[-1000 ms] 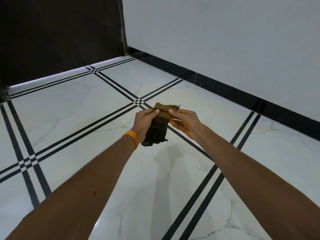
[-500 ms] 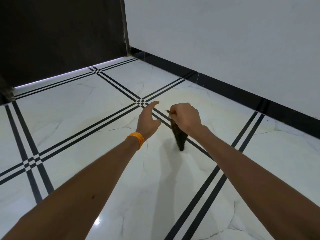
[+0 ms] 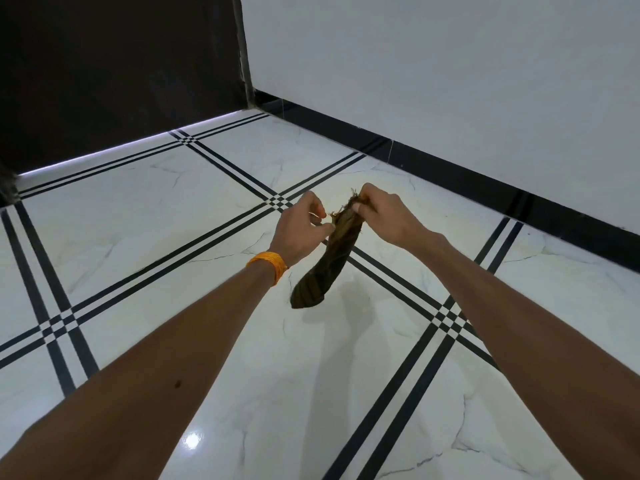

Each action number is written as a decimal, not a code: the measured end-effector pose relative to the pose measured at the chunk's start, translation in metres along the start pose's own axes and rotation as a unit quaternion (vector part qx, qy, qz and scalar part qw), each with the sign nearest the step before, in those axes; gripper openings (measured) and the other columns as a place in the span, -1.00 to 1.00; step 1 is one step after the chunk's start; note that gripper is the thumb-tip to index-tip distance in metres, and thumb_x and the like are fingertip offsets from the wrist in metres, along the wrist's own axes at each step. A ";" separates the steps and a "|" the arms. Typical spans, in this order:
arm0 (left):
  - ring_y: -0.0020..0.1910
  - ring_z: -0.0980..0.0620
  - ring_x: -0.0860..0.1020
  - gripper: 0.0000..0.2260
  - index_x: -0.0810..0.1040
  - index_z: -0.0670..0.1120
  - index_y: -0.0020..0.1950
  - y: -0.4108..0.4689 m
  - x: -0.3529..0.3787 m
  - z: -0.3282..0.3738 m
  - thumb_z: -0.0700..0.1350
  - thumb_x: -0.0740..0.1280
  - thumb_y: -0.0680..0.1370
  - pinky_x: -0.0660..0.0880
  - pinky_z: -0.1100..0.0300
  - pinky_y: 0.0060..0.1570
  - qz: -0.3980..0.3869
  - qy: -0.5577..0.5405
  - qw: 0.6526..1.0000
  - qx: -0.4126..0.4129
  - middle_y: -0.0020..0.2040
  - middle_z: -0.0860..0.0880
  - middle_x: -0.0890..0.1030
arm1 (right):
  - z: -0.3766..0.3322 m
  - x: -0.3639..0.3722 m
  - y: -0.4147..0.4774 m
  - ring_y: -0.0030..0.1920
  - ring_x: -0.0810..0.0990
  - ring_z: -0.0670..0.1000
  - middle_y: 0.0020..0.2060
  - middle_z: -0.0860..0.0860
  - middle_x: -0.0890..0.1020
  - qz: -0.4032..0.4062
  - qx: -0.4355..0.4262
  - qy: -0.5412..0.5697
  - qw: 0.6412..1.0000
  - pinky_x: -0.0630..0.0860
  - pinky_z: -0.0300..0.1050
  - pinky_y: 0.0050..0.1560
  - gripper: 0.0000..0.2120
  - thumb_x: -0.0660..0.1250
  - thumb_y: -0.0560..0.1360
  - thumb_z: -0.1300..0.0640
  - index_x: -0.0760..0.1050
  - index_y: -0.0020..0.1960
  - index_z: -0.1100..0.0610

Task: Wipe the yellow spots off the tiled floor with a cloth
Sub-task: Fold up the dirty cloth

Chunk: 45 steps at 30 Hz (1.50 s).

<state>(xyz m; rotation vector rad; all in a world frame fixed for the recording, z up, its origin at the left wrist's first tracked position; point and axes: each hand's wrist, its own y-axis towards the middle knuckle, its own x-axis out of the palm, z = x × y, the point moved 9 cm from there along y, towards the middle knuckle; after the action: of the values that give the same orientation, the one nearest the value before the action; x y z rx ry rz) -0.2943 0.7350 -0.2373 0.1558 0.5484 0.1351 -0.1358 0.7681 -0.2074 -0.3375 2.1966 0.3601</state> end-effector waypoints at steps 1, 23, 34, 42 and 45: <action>0.08 0.01 0.60 -0.64 0.48 -0.09 0.17 0.001 0.003 -0.002 -0.15 0.51 0.44 0.54 0.21 0.01 -0.025 -0.020 0.999 -0.002 0.09 -0.06 0.62 | -0.001 0.005 -0.002 -0.16 0.55 0.06 -0.16 0.09 0.59 -0.019 -0.009 0.009 1.000 0.47 -0.12 -0.20 -0.88 0.24 0.66 0.12 0.43 0.01 0.17; -0.44 0.07 0.34 -0.63 0.49 -0.07 -0.39 0.000 0.001 0.029 0.09 0.44 0.51 0.29 0.19 -0.39 -0.093 0.091 0.988 0.087 -0.44 0.00 0.37 | 0.005 0.003 -0.006 -0.35 0.37 0.00 -0.41 0.09 0.39 -0.055 -0.027 0.103 0.993 0.29 -0.17 -0.30 -0.46 0.35 0.57 -0.13 0.45 -0.28 0.34; -0.10 -0.09 0.61 -0.71 0.60 -0.09 -0.03 0.001 0.022 -0.004 0.09 0.45 0.41 0.57 0.03 -0.12 -0.228 0.276 0.934 0.016 -0.12 -0.06 0.65 | -0.012 -0.031 0.002 -0.37 0.46 -0.12 -0.40 -0.04 0.45 0.071 -0.008 0.173 0.982 0.44 -0.23 -0.18 -0.59 0.34 0.59 -0.14 0.39 -0.32 0.08; 0.17 -0.08 0.61 -0.59 0.58 -0.14 0.27 -0.013 0.061 0.032 -0.05 0.51 0.47 0.52 -0.02 0.28 -0.297 -0.076 0.950 -0.055 0.15 -0.12 0.67 | -0.044 -0.038 0.005 -0.37 0.45 -0.07 -0.44 -0.02 0.45 0.022 -0.036 0.214 0.976 0.44 -0.23 -0.25 -0.60 0.45 0.52 -0.12 0.43 -0.32 0.10; 0.17 -0.11 0.63 -0.59 0.51 -0.18 0.37 -0.027 0.081 0.021 -0.10 0.44 0.55 0.60 0.11 0.14 -0.334 -0.110 0.931 -0.096 0.20 -0.16 0.65 | -0.040 -0.056 0.009 -0.39 0.44 -0.10 -0.42 0.01 0.45 0.084 -0.026 0.257 0.962 0.43 -0.29 -0.27 -0.62 0.46 0.52 -0.10 0.44 -0.28 0.13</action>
<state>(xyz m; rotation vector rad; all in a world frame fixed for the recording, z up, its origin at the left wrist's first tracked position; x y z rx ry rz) -0.2128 0.7203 -0.2655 -0.2104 0.3364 -0.4892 -0.1347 0.7678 -0.1377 -0.2961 2.7404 0.4646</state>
